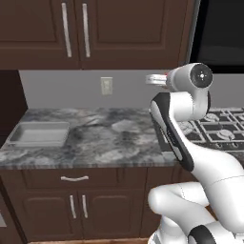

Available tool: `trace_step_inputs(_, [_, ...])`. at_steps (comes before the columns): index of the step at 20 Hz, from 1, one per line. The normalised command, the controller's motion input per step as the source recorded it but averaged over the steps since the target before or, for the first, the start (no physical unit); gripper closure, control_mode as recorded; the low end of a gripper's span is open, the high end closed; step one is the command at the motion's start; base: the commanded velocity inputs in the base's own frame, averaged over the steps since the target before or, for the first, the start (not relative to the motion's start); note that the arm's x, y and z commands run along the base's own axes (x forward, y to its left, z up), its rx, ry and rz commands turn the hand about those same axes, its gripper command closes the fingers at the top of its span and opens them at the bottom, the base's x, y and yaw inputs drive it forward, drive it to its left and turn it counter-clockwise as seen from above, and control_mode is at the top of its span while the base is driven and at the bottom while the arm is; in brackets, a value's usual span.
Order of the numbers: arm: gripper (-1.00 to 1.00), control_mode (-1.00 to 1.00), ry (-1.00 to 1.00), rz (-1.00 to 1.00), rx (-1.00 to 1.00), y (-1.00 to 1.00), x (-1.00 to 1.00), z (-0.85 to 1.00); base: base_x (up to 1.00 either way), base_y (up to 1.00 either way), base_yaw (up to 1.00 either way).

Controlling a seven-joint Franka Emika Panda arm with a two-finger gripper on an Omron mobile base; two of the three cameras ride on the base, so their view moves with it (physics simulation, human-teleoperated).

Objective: Pick the peach and pear from the fridge and place them inside the tupperware on the counter.

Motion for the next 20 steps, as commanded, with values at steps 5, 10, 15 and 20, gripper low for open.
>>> trace_step_inputs(5, [1.00,1.00,0.00,0.00,0.00,0.00,0.00,0.00,0.07,1.00,0.11])
trace_step_inputs(10, [1.00,1.00,0.00,0.00,0.00,0.00,0.00,0.00,0.07,1.00,0.05])
trace_step_inputs(15, [1.00,1.00,0.00,0.00,0.00,0.00,0.00,0.00,0.10,1.00,0.00])
trace_step_inputs(20, [1.00,1.00,0.00,0.00,0.00,0.00,0.00,0.00,0.00,0.67,0.00])
